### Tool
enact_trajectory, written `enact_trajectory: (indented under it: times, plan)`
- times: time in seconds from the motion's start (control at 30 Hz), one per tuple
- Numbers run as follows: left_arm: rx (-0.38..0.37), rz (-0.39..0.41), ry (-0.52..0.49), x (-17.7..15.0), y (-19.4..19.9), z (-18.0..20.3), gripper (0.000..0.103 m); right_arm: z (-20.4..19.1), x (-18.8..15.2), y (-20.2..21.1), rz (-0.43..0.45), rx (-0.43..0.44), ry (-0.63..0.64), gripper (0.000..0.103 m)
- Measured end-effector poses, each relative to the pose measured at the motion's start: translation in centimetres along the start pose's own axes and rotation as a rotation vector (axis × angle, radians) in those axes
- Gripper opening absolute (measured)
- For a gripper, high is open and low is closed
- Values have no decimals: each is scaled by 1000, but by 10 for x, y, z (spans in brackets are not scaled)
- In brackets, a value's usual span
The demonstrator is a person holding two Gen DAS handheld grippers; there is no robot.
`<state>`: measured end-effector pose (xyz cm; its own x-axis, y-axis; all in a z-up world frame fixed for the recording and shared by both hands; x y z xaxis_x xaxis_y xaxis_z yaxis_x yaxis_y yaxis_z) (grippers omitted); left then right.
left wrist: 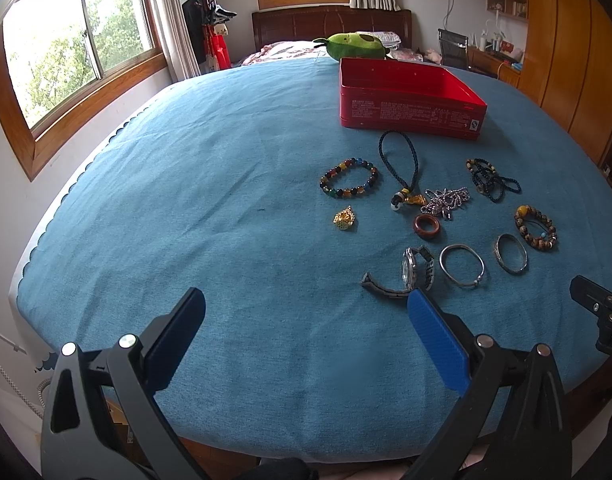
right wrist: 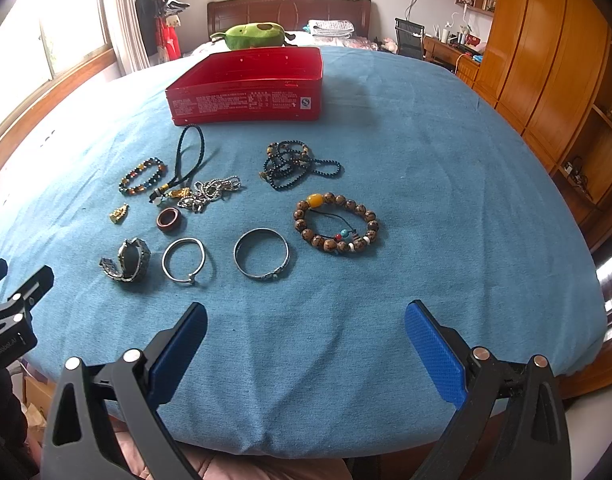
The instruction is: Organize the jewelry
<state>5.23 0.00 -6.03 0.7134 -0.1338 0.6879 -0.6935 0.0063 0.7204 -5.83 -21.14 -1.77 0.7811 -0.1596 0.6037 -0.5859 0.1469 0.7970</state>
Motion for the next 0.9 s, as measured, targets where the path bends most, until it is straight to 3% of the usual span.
enact_trajectory:
  times: [0.9]
  plan:
    - [3, -1, -1, 0, 0, 0, 100, -4, 3, -1, 0, 6, 3, 99]
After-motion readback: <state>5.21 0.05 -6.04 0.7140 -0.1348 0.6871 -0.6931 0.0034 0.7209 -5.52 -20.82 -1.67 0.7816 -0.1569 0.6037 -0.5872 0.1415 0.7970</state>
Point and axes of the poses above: each gripper's, at about its wrist camera, not at the fingertips, and y roughly against the way its jaws point, z to its right, x to its top, the point moved 8 cm from there along -y, roughly the way its jaws point, and after that the axes turned 3 degrees about z, right-handed, at the moved point
